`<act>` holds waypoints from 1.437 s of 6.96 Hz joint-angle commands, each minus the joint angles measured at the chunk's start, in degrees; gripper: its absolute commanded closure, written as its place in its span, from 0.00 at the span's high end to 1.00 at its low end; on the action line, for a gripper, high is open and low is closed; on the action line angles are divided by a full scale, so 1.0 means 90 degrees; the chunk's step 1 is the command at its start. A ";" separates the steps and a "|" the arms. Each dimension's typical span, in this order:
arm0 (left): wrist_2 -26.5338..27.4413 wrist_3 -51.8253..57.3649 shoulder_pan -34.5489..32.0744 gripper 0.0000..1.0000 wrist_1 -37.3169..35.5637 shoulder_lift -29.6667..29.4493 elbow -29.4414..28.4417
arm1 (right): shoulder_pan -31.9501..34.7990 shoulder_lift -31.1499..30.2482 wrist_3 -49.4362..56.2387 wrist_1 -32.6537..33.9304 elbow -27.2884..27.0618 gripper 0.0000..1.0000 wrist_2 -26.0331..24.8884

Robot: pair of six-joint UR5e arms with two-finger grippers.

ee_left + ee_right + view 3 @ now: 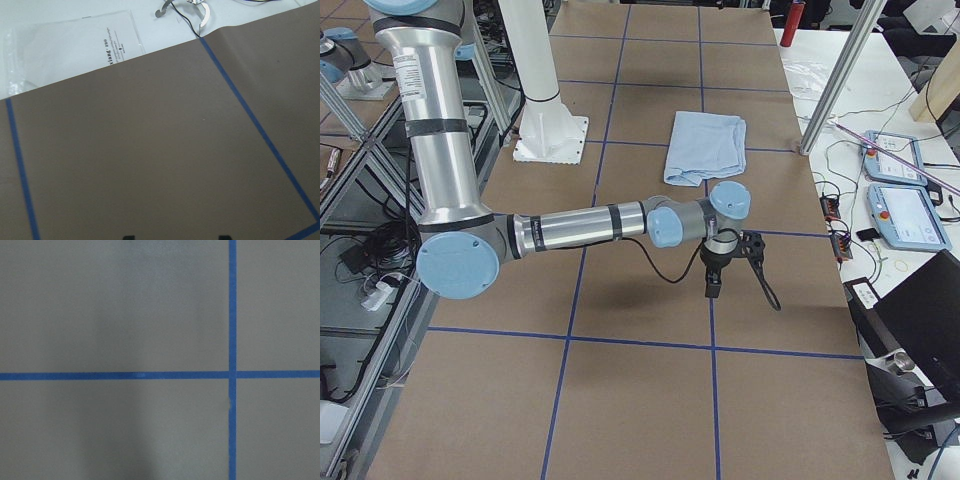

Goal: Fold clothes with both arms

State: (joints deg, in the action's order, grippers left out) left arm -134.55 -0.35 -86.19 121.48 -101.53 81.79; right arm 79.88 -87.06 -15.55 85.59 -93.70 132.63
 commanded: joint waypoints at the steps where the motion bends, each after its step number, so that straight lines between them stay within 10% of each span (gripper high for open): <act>1: -0.0011 0.0274 -0.0169 1.00 -0.0324 0.0798 0.0917 | 0.0128 -0.0568 0.0164 -0.0057 -0.0592 1.00 0.0127; 10: 0.0204 0.0264 -0.0189 1.00 -0.1115 0.1164 0.1088 | 0.0284 -0.1245 0.0653 -0.0057 -0.1082 1.00 0.0068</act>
State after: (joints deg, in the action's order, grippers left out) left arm -132.44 2.25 -87.86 113.20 -91.37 91.38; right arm 81.79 -97.96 -9.74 84.98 -102.40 133.11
